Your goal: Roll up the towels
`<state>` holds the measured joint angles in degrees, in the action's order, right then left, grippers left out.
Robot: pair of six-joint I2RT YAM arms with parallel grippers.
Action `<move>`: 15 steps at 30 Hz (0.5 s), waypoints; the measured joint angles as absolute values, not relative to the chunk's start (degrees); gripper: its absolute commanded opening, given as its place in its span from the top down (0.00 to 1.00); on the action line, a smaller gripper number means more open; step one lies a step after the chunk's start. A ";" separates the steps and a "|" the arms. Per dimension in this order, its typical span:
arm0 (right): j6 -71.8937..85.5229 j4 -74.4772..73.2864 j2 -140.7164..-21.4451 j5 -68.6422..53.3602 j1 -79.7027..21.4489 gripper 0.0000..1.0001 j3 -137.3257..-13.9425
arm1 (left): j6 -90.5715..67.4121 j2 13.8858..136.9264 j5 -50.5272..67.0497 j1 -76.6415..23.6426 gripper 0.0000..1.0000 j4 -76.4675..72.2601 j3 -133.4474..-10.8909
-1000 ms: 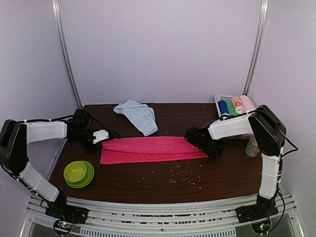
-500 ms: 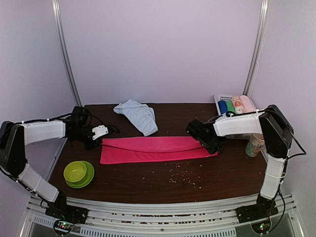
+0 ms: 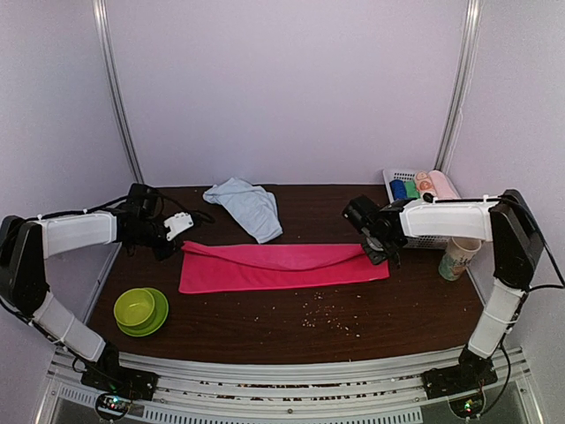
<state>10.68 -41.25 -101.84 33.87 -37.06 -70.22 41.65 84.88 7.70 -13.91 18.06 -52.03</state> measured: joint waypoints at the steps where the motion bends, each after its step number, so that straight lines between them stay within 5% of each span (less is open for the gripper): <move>1: 10.68 -40.66 -101.10 33.47 -36.71 1.00 -69.87 | 41.60 84.84 7.70 -13.91 1.00 17.85 -52.05; 15: 10.41 -41.39 -105.21 28.40 -36.01 1.00 -67.00 | 46.96 87.46 8.34 -13.91 1.00 24.03 -51.88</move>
